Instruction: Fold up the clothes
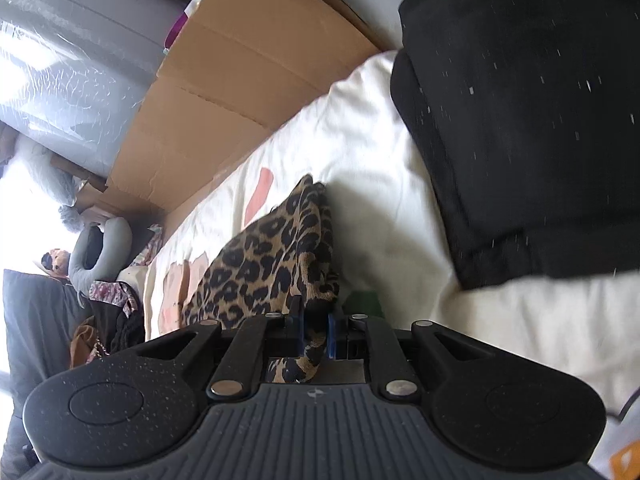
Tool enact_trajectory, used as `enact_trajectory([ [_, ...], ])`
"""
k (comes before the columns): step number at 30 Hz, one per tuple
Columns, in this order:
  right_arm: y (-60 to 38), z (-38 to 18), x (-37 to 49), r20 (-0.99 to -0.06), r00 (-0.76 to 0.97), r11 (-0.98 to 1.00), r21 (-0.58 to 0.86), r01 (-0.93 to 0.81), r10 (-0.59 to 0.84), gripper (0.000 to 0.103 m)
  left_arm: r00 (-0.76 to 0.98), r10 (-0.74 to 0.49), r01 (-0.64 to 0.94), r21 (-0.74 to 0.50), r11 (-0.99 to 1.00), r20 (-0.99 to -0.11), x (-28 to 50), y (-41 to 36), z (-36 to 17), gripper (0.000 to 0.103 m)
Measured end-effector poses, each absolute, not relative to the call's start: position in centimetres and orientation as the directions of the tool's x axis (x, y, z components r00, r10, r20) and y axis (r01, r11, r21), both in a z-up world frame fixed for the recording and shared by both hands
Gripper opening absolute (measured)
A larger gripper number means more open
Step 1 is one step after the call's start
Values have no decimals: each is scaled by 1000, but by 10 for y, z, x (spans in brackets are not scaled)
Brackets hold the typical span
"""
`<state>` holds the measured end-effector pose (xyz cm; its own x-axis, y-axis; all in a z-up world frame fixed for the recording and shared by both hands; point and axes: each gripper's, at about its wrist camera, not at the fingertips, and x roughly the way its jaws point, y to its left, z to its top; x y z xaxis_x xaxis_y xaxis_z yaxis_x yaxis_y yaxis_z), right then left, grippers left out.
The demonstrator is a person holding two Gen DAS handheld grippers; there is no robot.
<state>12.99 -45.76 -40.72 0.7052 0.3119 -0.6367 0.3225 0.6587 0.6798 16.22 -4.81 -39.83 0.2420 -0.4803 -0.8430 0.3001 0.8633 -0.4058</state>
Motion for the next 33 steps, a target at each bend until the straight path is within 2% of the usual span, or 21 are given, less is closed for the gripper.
enact_trajectory([
  [16,-478,-388,122,-637,719,646,678,351,278,8,18,-428,213,-414,885,-904,165,-81,-387,3],
  [33,-513,-375,102,-661,728,657,633,409,184,8,-163,-426,202,-453,868,-890,152,-122,-390,3],
])
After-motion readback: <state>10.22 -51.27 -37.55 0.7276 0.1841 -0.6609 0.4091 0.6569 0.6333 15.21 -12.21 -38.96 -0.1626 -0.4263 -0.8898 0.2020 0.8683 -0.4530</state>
